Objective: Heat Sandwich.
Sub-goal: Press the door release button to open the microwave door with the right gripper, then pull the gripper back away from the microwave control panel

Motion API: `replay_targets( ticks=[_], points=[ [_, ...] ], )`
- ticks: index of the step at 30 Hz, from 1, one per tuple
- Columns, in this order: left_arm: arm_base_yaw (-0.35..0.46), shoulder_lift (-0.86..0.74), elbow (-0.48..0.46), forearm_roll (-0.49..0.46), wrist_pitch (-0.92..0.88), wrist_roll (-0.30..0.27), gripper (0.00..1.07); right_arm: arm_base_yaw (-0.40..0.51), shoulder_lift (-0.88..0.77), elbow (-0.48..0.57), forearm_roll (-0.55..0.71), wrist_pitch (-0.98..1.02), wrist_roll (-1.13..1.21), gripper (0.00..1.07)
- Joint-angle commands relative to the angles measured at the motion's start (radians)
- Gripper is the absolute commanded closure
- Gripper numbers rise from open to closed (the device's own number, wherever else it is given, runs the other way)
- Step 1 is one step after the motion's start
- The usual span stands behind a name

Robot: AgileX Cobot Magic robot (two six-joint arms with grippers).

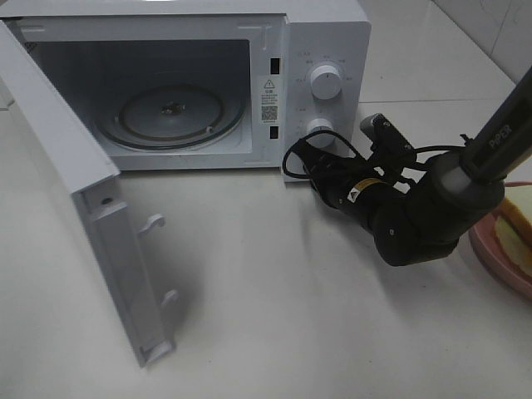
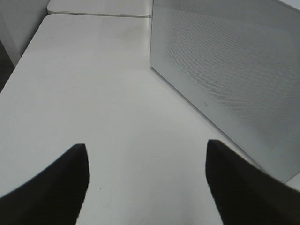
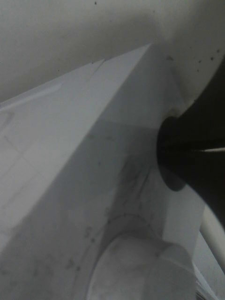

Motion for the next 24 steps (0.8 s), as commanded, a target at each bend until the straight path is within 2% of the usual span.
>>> replay_targets(
  ticks=[1, 12, 20, 24],
  points=[
    [-0.007, -0.023, 0.001, -0.002, 0.005, 0.001, 0.39, -0.043, -0.014, -0.073, 0.11, -0.188, -0.01, 1.07],
    [-0.007, -0.023, 0.001, -0.002, 0.005, 0.001, 0.39, -0.043, -0.014, -0.071, 0.11, -0.188, -0.011, 1.07],
    [-0.007, -0.023, 0.001, -0.002, 0.005, 0.001, 0.39, -0.041, -0.019, -0.07, 0.06, -0.171, -0.011, 1.07],
    [-0.007, -0.023, 0.001, -0.002, 0.005, 0.001, 0.39, -0.041, -0.04, -0.032, 0.06, -0.165, -0.011, 1.07]
  ],
)
